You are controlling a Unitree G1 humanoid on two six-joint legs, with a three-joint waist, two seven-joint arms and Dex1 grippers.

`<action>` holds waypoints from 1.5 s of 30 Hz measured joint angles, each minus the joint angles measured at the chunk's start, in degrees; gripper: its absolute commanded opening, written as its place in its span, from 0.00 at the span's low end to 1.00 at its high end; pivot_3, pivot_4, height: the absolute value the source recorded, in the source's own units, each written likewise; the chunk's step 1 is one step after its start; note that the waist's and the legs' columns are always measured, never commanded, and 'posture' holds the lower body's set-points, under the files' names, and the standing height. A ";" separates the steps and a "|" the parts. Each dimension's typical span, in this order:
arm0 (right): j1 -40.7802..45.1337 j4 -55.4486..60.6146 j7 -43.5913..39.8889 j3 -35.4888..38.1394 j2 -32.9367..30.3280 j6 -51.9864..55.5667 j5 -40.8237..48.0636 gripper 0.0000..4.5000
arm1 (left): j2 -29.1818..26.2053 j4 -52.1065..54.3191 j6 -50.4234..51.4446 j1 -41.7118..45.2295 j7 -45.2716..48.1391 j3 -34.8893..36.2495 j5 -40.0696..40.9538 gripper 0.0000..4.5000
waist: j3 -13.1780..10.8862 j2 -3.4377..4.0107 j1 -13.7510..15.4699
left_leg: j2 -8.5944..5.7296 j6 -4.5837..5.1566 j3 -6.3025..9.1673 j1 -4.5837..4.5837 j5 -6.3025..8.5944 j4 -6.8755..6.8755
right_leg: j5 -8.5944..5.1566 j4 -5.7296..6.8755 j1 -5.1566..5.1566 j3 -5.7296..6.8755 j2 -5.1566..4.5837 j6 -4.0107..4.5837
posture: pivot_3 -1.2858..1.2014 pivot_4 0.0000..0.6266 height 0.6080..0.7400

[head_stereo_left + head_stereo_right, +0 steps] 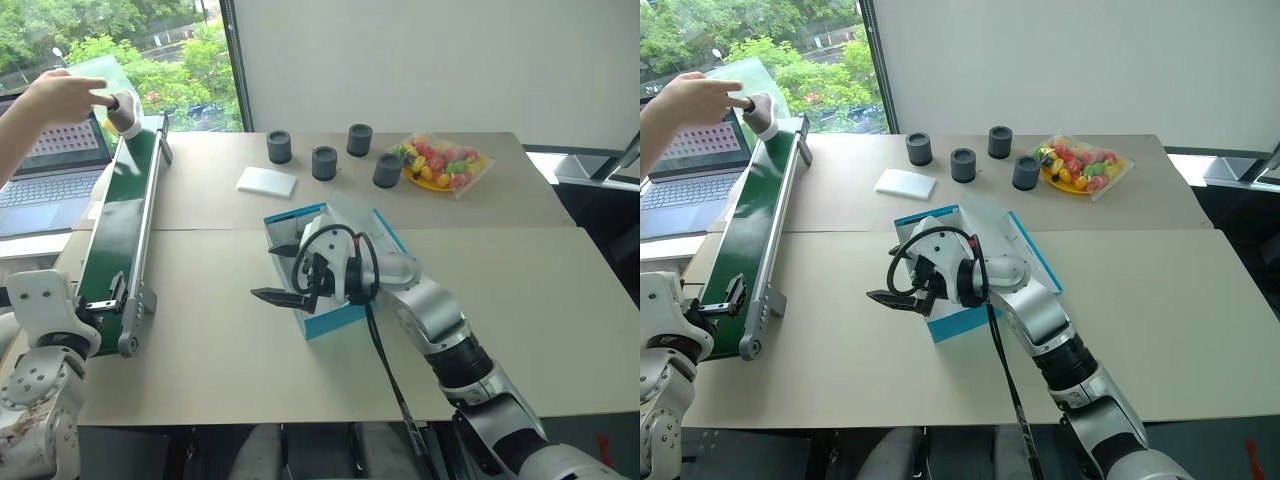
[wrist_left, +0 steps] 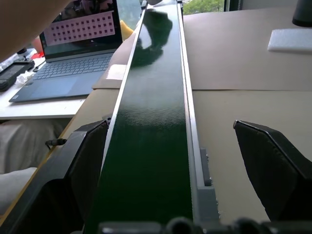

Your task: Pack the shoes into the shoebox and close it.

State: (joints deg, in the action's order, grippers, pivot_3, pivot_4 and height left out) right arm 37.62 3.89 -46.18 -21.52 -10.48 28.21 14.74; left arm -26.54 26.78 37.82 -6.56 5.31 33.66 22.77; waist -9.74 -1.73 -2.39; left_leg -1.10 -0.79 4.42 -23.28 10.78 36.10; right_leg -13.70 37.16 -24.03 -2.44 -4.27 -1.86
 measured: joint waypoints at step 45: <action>-0.40 -1.79 4.64 0.55 1.92 2.47 -0.51 1.00 | 1.56 -3.15 4.98 2.10 -1.30 1.44 0.65 0.98 | 0.03 -0.04 -0.08 | 0.00 -0.02 0.00 0.00 0.01 -0.02 | 0.01 0.00 -0.04 -0.01 -0.03 0.02 | 0.52 0.24 0.89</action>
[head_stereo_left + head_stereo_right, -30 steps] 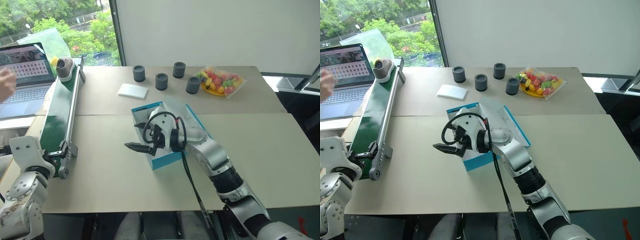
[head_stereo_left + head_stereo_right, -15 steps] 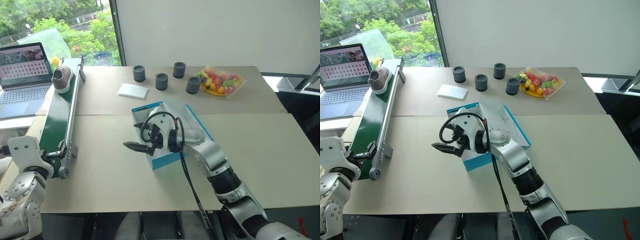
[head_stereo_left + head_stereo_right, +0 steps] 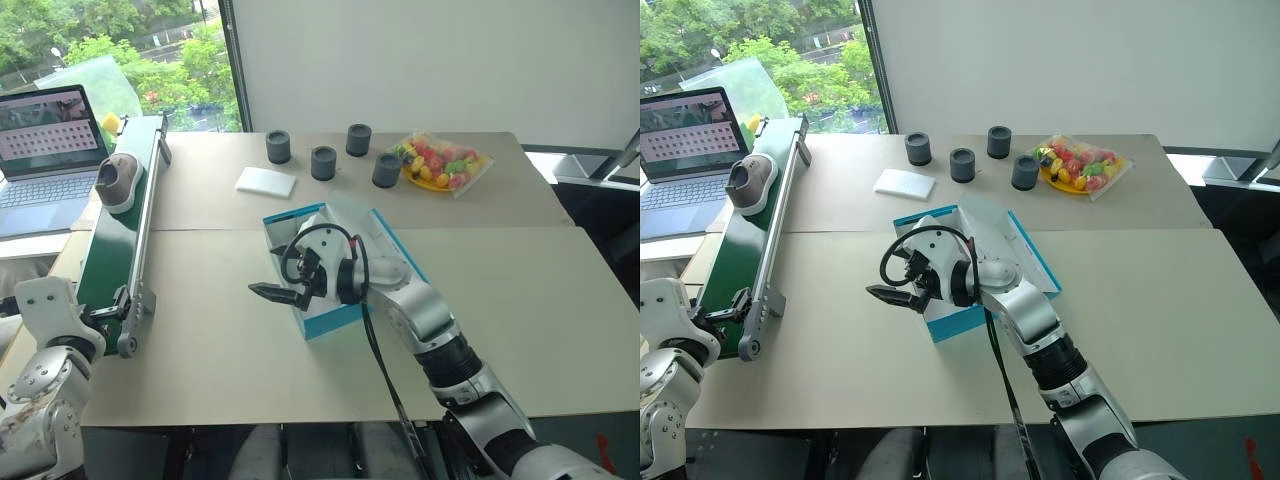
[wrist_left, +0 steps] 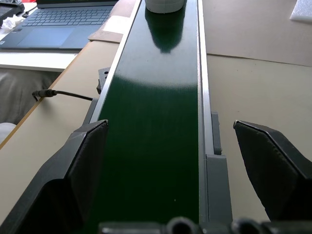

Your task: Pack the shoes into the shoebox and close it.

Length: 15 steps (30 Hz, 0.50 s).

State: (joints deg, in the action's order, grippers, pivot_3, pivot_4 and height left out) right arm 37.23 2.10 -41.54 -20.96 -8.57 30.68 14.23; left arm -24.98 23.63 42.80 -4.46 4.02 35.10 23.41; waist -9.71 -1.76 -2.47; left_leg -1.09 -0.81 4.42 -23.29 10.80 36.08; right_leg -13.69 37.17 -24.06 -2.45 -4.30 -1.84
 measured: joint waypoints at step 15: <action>-0.28 0.39 0.53 -0.03 0.00 0.01 -0.01 1.00 | 0.05 -1.38 0.06 -1.68 -0.22 0.09 -0.58 0.98 | 0.00 0.00 -0.01 | 0.00 0.00 0.00 0.00 0.00 -0.01 | 0.00 0.00 -0.01 0.00 0.00 0.00 | 0.52 0.24 0.89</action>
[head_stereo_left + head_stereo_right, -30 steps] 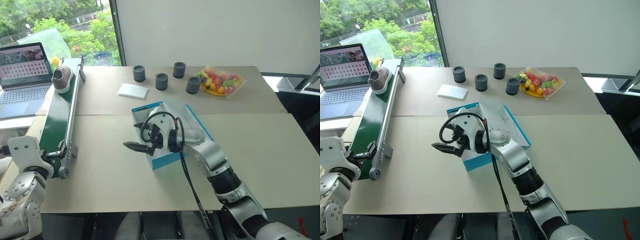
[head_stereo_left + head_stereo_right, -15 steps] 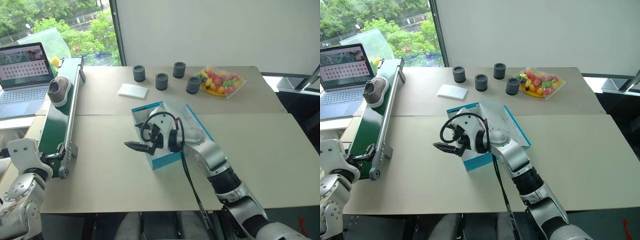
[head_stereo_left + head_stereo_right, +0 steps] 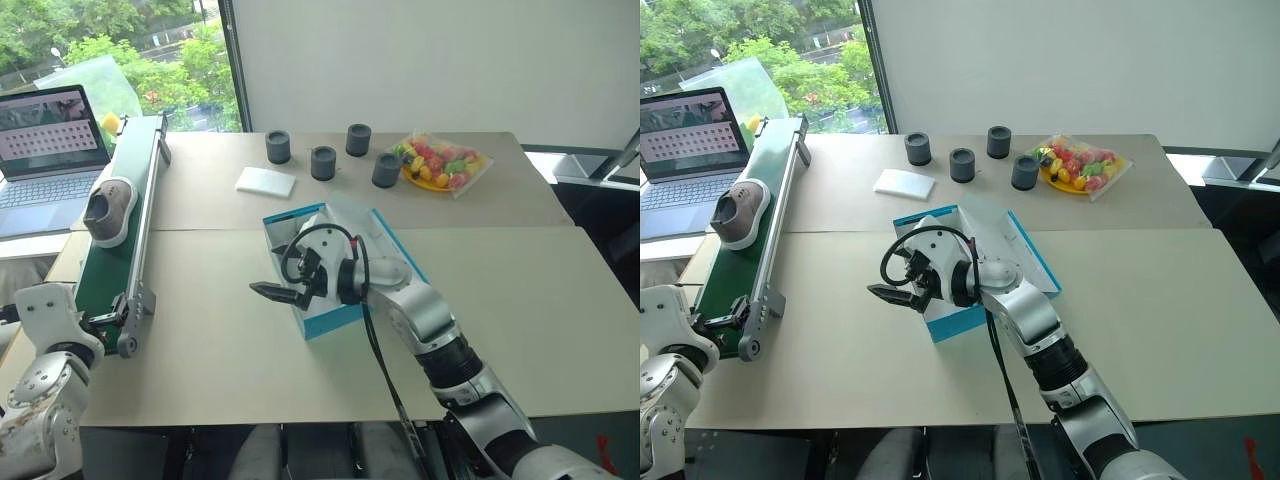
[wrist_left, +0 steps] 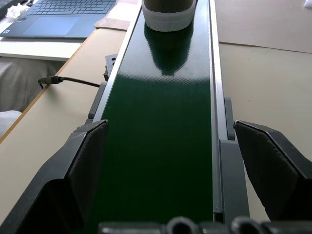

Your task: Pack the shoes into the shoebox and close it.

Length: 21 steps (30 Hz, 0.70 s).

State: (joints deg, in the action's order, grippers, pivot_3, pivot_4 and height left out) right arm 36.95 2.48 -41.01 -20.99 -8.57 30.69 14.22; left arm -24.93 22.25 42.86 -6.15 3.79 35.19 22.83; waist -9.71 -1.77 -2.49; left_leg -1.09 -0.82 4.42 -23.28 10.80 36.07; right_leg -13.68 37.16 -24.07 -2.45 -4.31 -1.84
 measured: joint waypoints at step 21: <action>-0.20 0.48 1.34 0.01 0.13 1.04 0.03 1.00 | -0.57 -3.10 -0.07 -0.43 0.44 0.58 -1.25 0.98 | 0.01 -0.01 0.03 | 0.00 0.00 0.00 0.00 0.00 -0.01 | 0.00 0.00 -0.01 0.00 -0.01 0.00 | 0.52 0.24 0.89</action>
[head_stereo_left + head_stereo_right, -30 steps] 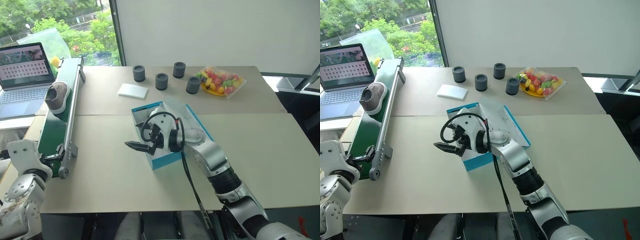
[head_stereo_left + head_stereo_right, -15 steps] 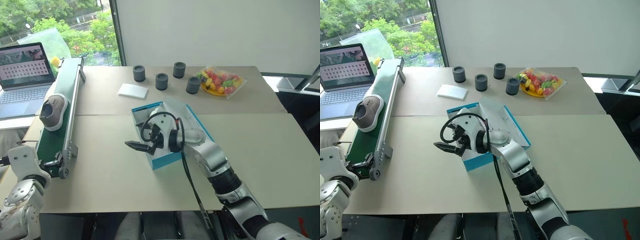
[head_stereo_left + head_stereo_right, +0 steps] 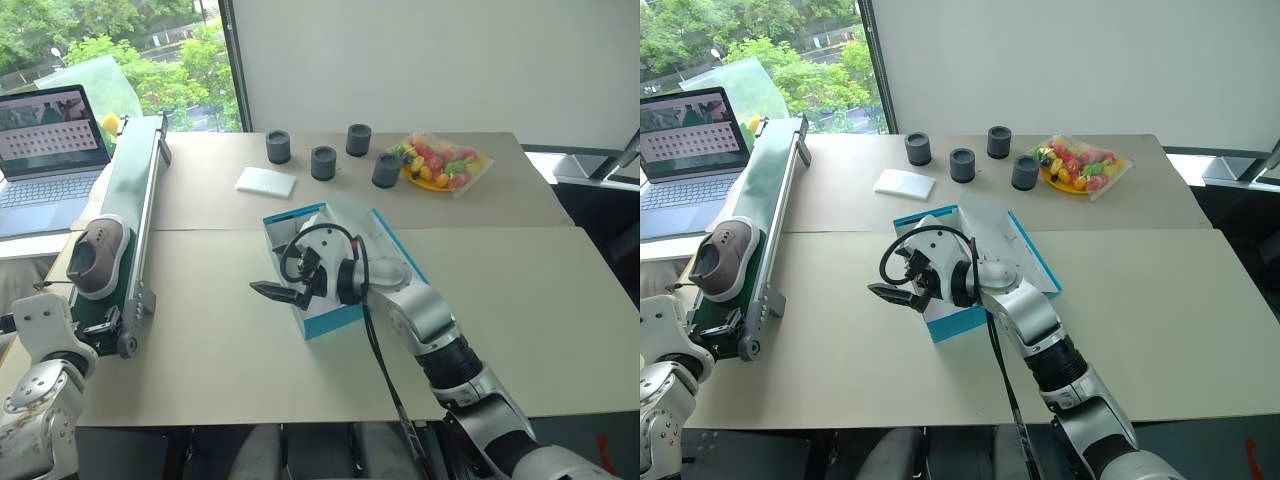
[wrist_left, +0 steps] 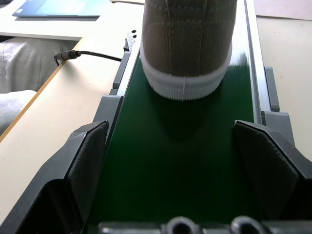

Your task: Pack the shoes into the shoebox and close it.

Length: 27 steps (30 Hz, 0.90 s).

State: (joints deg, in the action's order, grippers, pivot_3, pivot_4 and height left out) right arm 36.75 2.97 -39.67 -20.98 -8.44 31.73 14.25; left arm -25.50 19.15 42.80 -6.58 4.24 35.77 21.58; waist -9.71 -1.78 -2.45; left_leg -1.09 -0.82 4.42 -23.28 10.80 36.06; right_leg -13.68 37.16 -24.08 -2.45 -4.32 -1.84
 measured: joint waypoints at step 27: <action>3.38 -2.45 3.08 6.79 3.26 3.52 1.80 1.00 | 4.63 8.60 -11.26 8.48 -2.96 -0.76 -0.03 0.52 | 0.02 -0.25 0.35 | 0.03 -0.05 0.01 -0.09 -0.03 0.01 | 0.08 -0.03 -0.03 0.00 -0.07 0.00 | 0.52 0.24 0.89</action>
State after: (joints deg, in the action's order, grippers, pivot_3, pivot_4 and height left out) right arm 40.13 0.52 -36.59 -14.19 -5.18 35.25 16.05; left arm -20.87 27.75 31.54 1.90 1.28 35.01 21.55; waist -9.69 -2.03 -2.10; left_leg -1.06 -0.87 4.43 -23.37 10.77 36.08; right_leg -13.61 37.14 -24.11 -2.45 -4.38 -1.84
